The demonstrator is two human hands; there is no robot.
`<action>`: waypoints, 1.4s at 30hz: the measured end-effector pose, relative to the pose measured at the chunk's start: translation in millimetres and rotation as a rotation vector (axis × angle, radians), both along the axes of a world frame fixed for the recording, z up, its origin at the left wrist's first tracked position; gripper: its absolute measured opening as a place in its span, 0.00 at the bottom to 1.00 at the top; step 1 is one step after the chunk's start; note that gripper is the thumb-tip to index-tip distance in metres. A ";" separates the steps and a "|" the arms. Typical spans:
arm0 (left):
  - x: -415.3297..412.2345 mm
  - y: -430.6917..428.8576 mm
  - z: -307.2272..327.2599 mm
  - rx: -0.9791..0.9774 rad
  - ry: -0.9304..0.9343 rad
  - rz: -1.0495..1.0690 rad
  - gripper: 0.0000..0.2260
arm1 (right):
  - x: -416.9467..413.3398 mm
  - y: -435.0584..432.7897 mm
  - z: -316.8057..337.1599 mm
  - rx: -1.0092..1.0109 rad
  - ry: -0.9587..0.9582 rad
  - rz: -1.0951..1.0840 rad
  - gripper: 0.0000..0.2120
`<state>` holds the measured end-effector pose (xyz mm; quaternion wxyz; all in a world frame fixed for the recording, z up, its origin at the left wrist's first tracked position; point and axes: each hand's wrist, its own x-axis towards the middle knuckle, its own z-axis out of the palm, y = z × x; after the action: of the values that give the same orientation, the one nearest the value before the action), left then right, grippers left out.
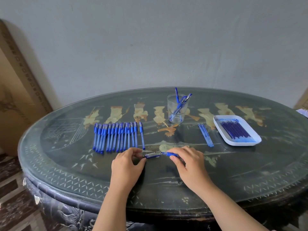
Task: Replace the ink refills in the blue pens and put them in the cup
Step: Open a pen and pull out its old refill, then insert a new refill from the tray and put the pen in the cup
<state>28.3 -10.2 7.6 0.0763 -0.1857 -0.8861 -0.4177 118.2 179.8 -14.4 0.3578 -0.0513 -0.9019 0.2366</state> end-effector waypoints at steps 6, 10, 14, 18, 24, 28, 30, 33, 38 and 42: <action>-1.3 -3.1 0.3 0.000 -0.028 -0.012 0.11 | 4.0 -5.1 18.2 -0.047 0.074 -0.054 0.07; 5.2 0.1 9.2 0.131 0.042 -0.047 0.14 | 10.1 -11.9 47.9 -0.248 0.068 -0.069 0.09; 25.3 16.2 36.0 0.437 -0.383 -0.382 0.18 | 15.0 -24.7 73.8 -0.716 -0.078 0.050 0.05; 34.1 29.9 32.4 0.388 -0.517 -0.501 0.15 | 18.9 -35.7 86.2 -0.936 -0.145 0.138 0.07; 33.8 29.2 32.7 0.354 -0.513 -0.501 0.11 | 18.0 -29.5 102.5 -0.959 -0.102 0.118 0.04; 31.2 25.6 33.1 0.304 -0.515 -0.498 0.10 | 17.5 -15.9 117.5 -0.924 -0.116 0.094 0.06; 30.0 24.8 33.5 0.281 -0.520 -0.483 0.11 | 16.9 -11.3 125.4 -0.923 -0.139 0.097 0.06; 29.8 24.8 36.2 0.273 -0.515 -0.463 0.10 | 14.0 -6.1 135.5 -0.968 -0.203 0.167 0.06; 28.8 21.5 41.4 0.301 -0.514 -0.447 0.07 | 11.3 -4.4 140.1 -0.860 -0.246 0.232 0.06; 26.5 16.7 41.8 0.286 -0.499 -0.412 0.08 | 4.4 1.0 153.9 -0.900 -0.063 0.202 0.09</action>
<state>54.8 6.5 49.4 -0.2033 -0.2400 -0.7540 -0.5766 122.6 180.8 139.4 0.2476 -0.1204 -0.7203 0.6367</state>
